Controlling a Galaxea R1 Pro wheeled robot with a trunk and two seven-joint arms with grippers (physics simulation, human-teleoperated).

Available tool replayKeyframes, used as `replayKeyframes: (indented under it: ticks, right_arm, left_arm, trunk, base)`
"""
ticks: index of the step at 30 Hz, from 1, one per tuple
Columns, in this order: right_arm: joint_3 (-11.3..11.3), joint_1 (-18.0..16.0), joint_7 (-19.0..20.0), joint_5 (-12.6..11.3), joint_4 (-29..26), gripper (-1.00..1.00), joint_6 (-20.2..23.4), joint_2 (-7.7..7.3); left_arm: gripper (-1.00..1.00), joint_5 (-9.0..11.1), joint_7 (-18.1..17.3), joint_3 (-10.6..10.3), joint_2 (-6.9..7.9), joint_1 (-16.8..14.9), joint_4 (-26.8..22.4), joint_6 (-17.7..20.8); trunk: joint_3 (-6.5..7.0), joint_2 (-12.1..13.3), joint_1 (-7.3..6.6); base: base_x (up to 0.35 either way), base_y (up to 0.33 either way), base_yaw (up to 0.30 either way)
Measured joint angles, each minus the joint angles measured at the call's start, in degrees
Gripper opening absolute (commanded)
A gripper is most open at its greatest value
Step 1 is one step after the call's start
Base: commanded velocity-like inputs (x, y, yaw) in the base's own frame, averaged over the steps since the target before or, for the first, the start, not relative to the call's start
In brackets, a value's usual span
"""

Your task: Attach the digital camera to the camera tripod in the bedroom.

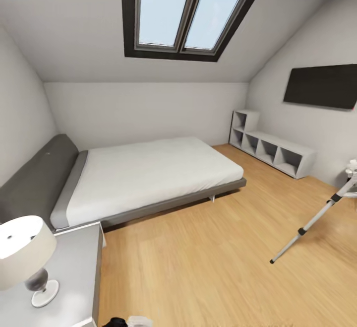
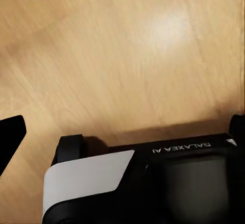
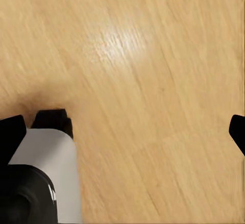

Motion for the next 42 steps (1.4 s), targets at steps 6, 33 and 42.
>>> replayKeyframes:
  ticks: [6,33,42]
  right_arm:
    - [-0.2,-0.1,-0.1,-0.1,-1.0,1.0,-0.1,-2.78]
    - [0.1,0.7,-0.1,-0.1,-5.7,1.0,-2.3,-4.0]
    - [0.2,0.7,-0.1,-0.1,-5.7,1.0,-2.4,-3.97]
  left_arm:
    - [1.0,0.6,-0.2,0.2,-2.7,-4.8,-5.2,7.2]
    - [1.0,19.2,20.3,-0.3,-2.9,-2.4,-23.7,5.5]
    - [1.0,19.2,20.0,-6.9,-2.61,-2.2,-23.8,2.8]
  trunk:
    - [-0.2,0.0,0.0]
    - [-1.0,0.0,0.0]
    - [-1.26,0.0,0.0]
  base:
    - [0.0,0.0,-0.259]
    - [0.0,0.0,-0.261]
    - [0.0,0.0,-0.261]
